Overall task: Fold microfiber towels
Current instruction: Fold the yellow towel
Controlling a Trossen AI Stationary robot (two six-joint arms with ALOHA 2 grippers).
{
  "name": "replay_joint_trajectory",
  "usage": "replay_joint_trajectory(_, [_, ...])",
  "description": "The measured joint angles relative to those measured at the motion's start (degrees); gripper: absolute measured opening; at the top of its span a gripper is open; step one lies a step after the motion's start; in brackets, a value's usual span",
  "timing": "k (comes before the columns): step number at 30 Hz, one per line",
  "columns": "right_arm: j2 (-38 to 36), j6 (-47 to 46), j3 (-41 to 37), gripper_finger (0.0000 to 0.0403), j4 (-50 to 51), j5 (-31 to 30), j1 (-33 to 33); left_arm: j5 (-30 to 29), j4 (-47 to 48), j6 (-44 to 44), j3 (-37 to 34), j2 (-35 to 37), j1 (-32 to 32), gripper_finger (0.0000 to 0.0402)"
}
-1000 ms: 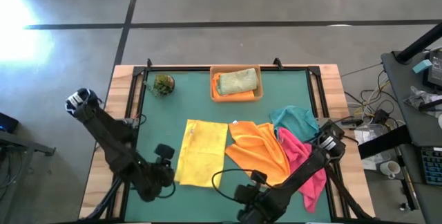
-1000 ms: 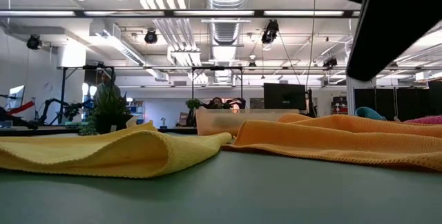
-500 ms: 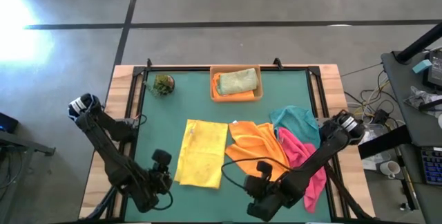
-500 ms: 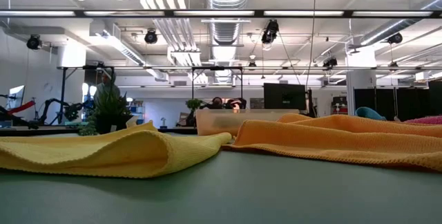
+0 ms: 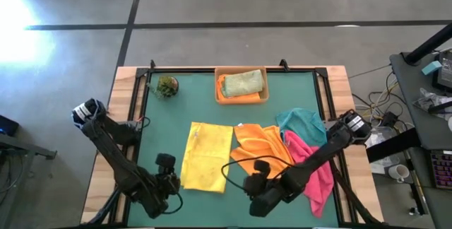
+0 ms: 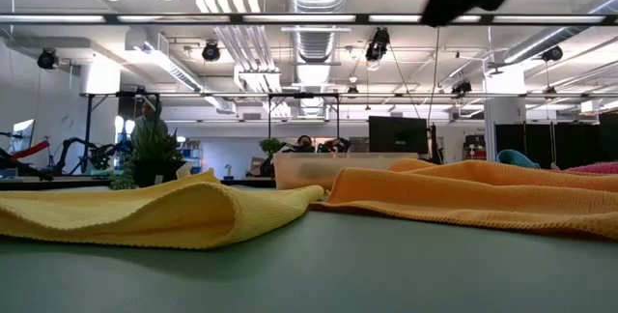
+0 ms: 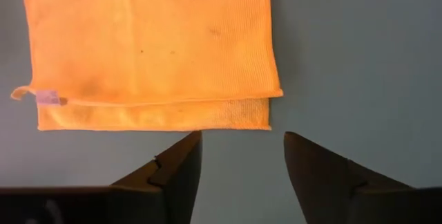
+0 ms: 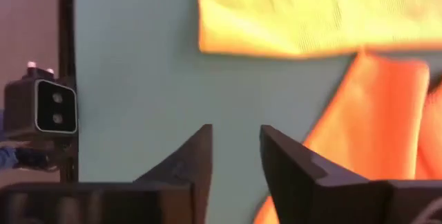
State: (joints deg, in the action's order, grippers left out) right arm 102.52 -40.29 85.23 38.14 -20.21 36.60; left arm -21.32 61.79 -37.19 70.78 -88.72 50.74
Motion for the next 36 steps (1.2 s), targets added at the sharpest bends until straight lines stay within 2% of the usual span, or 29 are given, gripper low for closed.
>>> replay_joint_trajectory(4, [0.0, 10.3, -0.98, 0.0157, -7.29, -0.41, -0.85, 0.07, -1.61, -0.04, -0.04, -2.86, 0.0, 0.0196])
replay_joint_trajectory(8, [0.28, 20.81, -3.31, 0.0174, -16.78, -0.53, -1.4, -0.08, -6.73, 0.0, -0.05, -5.89, 0.0, 0.0196])
replay_joint_trajectory(15, [4.34, 27.91, -4.09, 0.0178, -25.56, -0.78, -2.52, -2.33, -9.82, -0.15, -2.17, -8.61, 0.0, 0.0196])
replay_joint_trajectory(19, [7.98, 28.83, -3.45, 0.0178, -28.99, -0.37, -3.2, -2.43, -15.46, -0.15, -4.76, -8.62, -0.04, 0.0196])
replay_joint_trajectory(29, [15.17, 29.85, 1.13, 0.0178, -29.86, 0.07, -5.27, -2.97, -19.37, 2.58, -7.79, -11.62, -0.29, 0.0196])
replay_joint_trajectory(36, [17.48, 29.75, 1.77, 0.0178, -29.47, 4.69, -7.39, -3.04, -19.37, 1.66, -9.51, -12.96, -0.97, 0.0196])
